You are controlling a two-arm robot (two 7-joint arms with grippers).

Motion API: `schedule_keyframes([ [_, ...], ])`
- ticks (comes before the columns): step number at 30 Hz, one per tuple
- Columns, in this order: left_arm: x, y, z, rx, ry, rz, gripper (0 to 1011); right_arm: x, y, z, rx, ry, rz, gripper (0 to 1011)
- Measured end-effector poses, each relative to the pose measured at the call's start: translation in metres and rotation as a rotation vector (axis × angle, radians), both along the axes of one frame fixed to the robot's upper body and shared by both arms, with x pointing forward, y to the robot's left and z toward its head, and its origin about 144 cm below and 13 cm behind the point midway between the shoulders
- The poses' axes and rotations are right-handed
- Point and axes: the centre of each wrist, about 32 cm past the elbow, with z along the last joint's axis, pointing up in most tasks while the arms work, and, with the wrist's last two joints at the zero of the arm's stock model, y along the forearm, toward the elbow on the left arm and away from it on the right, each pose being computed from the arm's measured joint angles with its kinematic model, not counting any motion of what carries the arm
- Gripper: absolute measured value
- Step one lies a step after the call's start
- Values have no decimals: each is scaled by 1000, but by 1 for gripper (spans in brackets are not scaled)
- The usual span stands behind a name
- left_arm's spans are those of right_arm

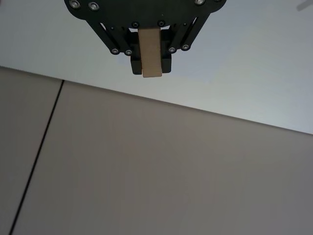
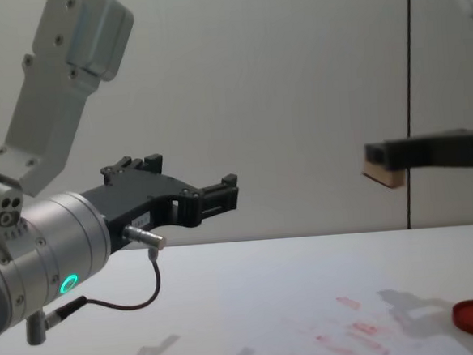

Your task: Use the one hand to pick up the stamp and affix it onto the A4 paper.

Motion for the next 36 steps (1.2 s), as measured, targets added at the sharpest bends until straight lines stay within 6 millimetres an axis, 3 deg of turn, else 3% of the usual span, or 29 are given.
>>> schedule_keyframes([
  [19,0,0,0,0,0,0,993,-29,-39,-39,-20,148,-108,214],
  [36,0,0,0,0,0,0,993,-38,-48,-68,-22,225,-111,228],
])
